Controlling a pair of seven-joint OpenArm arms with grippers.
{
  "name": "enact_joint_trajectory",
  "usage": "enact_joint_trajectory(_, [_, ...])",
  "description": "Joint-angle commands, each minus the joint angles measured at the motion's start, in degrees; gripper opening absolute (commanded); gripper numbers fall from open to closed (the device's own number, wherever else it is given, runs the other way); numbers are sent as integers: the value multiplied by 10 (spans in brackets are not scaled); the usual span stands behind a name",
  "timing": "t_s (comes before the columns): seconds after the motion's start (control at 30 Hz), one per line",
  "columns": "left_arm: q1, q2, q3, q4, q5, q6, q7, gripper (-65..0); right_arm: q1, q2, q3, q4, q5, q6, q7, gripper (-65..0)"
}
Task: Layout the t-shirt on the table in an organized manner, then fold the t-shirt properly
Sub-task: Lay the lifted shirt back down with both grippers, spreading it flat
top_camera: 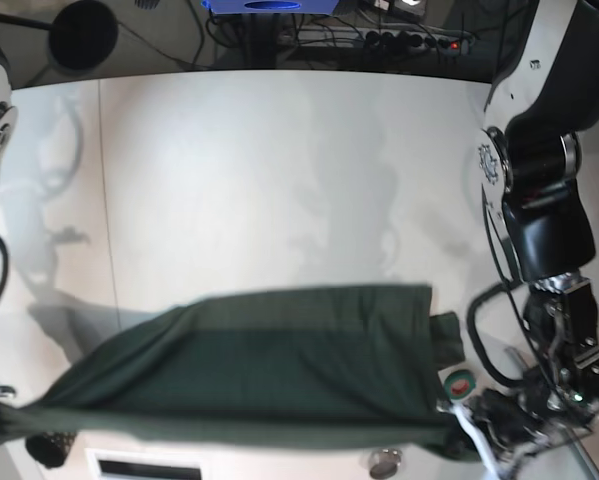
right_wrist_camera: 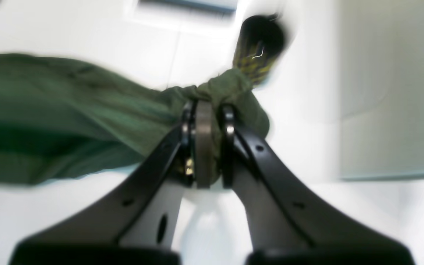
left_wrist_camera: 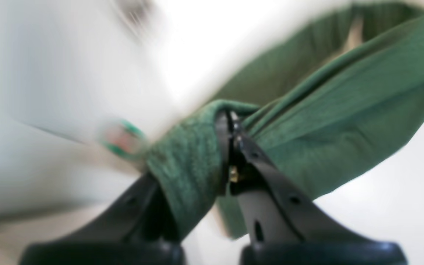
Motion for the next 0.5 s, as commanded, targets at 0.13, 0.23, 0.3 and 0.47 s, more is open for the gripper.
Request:
enact_joint_trajectory(0.13, [52, -2, 1, 113, -4, 3, 52, -650, -136, -18, 51, 184, -3, -3, -36, -648])
enact_joint_trajectory(0.23, [166, -3, 1, 185, -4, 3, 54, -650, -240, -51, 71, 237, -3, -3, -34, -648])
enact_joint_trajectory(0.3, [251, -4, 0, 227, -4, 3, 45, -650, -298, -81, 84, 242, -3, -3, -26, -648])
enact_joint_trajectory(0.47, [415, -21, 0, 243, -1, 3, -10, -650, -399, -116, 82, 193, -6, -3, 55, -648])
